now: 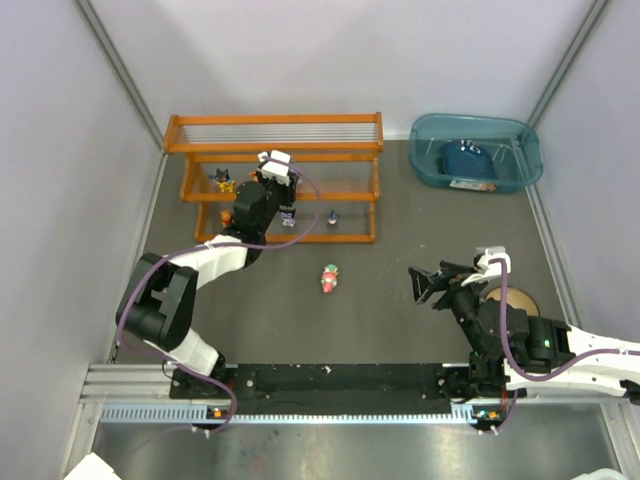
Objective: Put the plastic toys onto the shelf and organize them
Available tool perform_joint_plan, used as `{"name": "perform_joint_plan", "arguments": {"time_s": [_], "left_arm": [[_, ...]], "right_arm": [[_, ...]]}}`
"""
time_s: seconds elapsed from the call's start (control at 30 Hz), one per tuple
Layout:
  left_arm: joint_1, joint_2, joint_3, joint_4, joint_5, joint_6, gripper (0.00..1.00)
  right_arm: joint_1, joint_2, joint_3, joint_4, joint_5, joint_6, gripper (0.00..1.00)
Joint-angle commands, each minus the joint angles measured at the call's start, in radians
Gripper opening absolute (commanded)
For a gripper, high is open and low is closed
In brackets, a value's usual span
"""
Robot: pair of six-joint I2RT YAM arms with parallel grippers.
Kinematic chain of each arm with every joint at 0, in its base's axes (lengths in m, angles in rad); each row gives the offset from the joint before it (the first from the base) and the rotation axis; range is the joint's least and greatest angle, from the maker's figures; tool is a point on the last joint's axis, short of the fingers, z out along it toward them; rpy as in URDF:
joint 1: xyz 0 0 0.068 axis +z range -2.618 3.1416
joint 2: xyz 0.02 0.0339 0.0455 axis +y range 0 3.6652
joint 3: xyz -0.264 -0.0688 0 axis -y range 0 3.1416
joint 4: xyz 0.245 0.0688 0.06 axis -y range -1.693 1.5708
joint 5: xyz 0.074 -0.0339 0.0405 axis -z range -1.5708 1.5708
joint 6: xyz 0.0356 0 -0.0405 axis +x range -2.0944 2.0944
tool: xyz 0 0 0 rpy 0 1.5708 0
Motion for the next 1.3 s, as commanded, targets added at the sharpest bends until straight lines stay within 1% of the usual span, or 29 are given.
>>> {"name": "perform_joint_plan", "arguments": {"time_s": [0.0,0.5,0.7,0.83,0.9,1.03,1.13,1.17,1.27], "left_arm": [[0.005,0.017,0.040,0.061,0.015,-0.017,0.00],[0.003,0.030,0.017,0.046,-0.001,-0.020,0.02],[0.002,0.033,0.008,0.038,-0.018,-0.018,0.00],[-0.001,0.040,0.000,0.039,-0.025,-0.024,0.01],[-0.001,0.045,0.000,0.039,-0.025,-0.027,0.02],[-0.003,0.045,0.000,0.038,-0.022,-0.030,0.09],[-0.003,0.042,-0.004,0.038,-0.024,-0.033,0.11],[-0.003,0.040,-0.006,0.039,-0.025,-0.035,0.14],[-0.003,0.039,-0.010,0.039,-0.025,-0.033,0.15]], "right_arm": [[0.014,-0.006,0.003,0.007,0.018,-0.013,0.77],[0.012,-0.004,-0.002,0.007,0.008,-0.013,0.78],[0.012,-0.006,-0.005,0.007,0.007,-0.011,0.78],[0.012,-0.007,-0.006,0.006,0.004,-0.010,0.78],[0.012,-0.009,-0.008,0.007,0.004,-0.011,0.79],[0.014,-0.012,-0.009,0.006,0.004,-0.014,0.79],[0.012,-0.015,-0.011,0.007,0.001,-0.013,0.79],[0.014,-0.014,-0.011,0.006,-0.001,-0.013,0.79],[0.014,-0.014,-0.013,0.006,-0.002,-0.011,0.79]]}}
